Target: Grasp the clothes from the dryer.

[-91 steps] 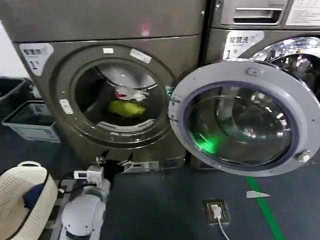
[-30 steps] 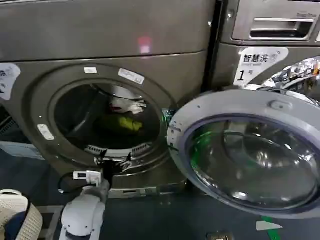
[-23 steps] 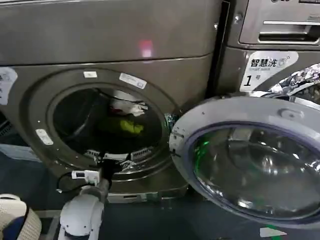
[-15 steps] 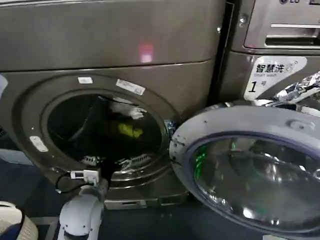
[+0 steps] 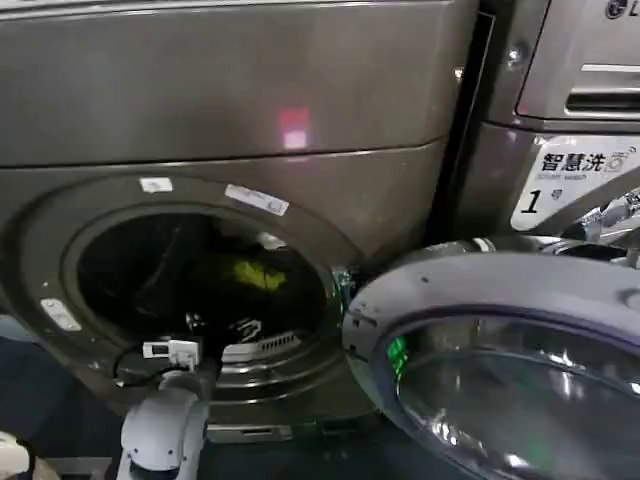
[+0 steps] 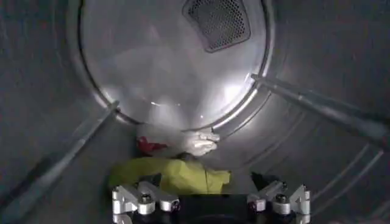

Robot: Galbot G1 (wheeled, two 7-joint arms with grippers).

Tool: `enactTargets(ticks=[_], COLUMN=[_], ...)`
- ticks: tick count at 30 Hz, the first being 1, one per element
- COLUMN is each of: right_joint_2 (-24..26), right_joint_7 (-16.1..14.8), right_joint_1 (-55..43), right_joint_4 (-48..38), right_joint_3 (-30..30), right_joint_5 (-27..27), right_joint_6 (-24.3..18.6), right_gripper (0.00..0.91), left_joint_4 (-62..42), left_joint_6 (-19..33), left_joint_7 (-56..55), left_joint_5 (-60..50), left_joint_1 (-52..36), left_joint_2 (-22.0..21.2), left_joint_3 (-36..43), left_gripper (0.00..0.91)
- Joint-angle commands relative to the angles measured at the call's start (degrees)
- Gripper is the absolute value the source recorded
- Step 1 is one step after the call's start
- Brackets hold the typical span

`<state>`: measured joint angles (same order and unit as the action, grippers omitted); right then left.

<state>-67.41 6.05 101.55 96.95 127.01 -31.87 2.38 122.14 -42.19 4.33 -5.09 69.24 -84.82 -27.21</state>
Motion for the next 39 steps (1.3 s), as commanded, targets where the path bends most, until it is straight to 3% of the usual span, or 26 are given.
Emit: enactTargets(ticks=[1, 13, 19, 31, 39], right_joint_2=[0.0, 0.2, 0.3, 0.7, 1.1], right_joint_7=[0.3, 0.1, 0.1, 0.0, 0.0], right_joint_1=[0.0, -0.4, -0.7, -1.0, -0.8], right_joint_4=[0.1, 0.0, -0.1, -0.9, -1.5], right_joint_3=[0.0, -0.2, -0.7, -0.7, -0.4], right_joint_5=[0.1, 0.0, 0.0, -0.1, -0.1], right_joint_6=[-0.1, -0.5, -0.6, -0.7, -0.9], right_gripper=[0.907, 0.907, 0.907, 0.907, 0.907], left_joint_4=[-0.1, -10.2, -22.3, -49.8, -61.1], left_joint_6=[-2.8, -2.8, -2.6, 7.0, 11.1], left_joint_7=[-0.1, 0.0, -0.5, -2.5, -1.2], left_joint_5=[-0.3, -3.3, -3.8, -6.5, -10.6], left_joint_1=[0.0, -7.0, -18.3, -38.5, -44.2], left_joint_2=[-0.1, -1.4, -1.8, -2.3, -2.2], left_joint_3=[0.1, -0.3, -0.5, -1.1, -0.9], left_gripper=[0.907, 0.907, 0.907, 0.907, 0.907])
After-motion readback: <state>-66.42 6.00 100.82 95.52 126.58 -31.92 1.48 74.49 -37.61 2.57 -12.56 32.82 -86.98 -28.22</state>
